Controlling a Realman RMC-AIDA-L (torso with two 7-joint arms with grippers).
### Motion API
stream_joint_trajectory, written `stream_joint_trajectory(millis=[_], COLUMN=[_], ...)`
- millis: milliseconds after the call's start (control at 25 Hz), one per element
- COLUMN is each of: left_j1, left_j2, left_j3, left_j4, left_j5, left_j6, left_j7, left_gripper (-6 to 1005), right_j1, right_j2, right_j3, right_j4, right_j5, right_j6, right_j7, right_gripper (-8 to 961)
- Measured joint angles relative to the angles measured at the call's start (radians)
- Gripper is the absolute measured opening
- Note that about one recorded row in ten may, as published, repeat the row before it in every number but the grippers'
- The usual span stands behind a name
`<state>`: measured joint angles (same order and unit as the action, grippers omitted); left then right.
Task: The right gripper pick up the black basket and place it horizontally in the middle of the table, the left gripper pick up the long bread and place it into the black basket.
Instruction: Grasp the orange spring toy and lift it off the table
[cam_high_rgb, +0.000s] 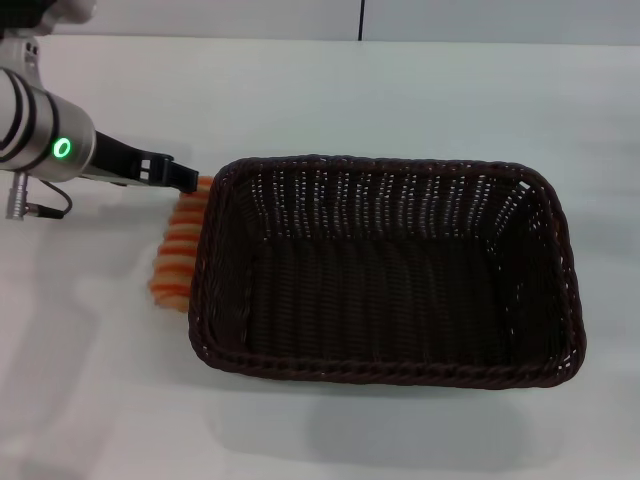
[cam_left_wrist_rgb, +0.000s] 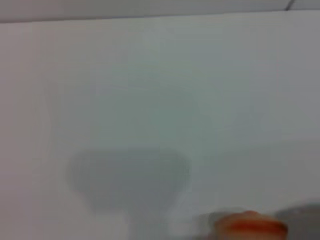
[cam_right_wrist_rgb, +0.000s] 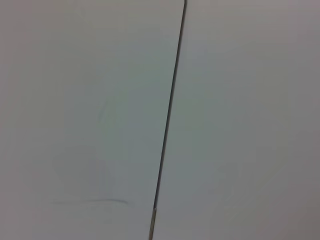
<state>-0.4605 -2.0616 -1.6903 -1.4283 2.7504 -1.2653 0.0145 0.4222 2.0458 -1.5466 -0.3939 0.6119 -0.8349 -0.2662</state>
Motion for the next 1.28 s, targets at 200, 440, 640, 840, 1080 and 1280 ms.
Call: stream_joint_trajectory(millis=[200, 440, 640, 840, 1080, 1280], left_j1=[-0.024, -0.03, -0.042, -0.052, -0.064, -0.069], left_j2=[0.0, -0.001, -0.001, 0.0, -0.003, -0.003], left_j3=[-0.002, -0.002, -0.001, 0.002, -0.003, 0.003], left_j4=[0.033, 0.039, 0.062, 0.08, 0.11, 0.122], left_j5=[-0.024, -0.043, -0.059, -0.061, -0.065, -0.092], left_j6=[-0.012, -0.019, -0.022, -0.023, -0.023, -0.021], left_j7=[0.027, 0.046, 0.055, 0.057, 0.066, 0.08], left_gripper=[785, 784, 782, 781, 779, 778], right_j1=[0.0, 0.0, 0.0, 0.0, 0.0, 0.0], right_j2=[0.001, 0.004, 0.005, 0.005, 0.005, 0.005], right_j3=[-0.001, -0.001, -0.001, -0.002, -0.004, -0.006], right_j4=[0.001, 0.001, 0.001, 0.001, -0.003, -0.006], right_j5=[0.0, 0.0, 0.0, 0.0, 0.0, 0.0], right_j6=[0.0, 0.001, 0.001, 0.0, 0.0, -0.001], right_j7=[0.001, 0.001, 0.001, 0.0, 0.0, -0.001], right_gripper=[819, 818, 818, 817, 818, 817])
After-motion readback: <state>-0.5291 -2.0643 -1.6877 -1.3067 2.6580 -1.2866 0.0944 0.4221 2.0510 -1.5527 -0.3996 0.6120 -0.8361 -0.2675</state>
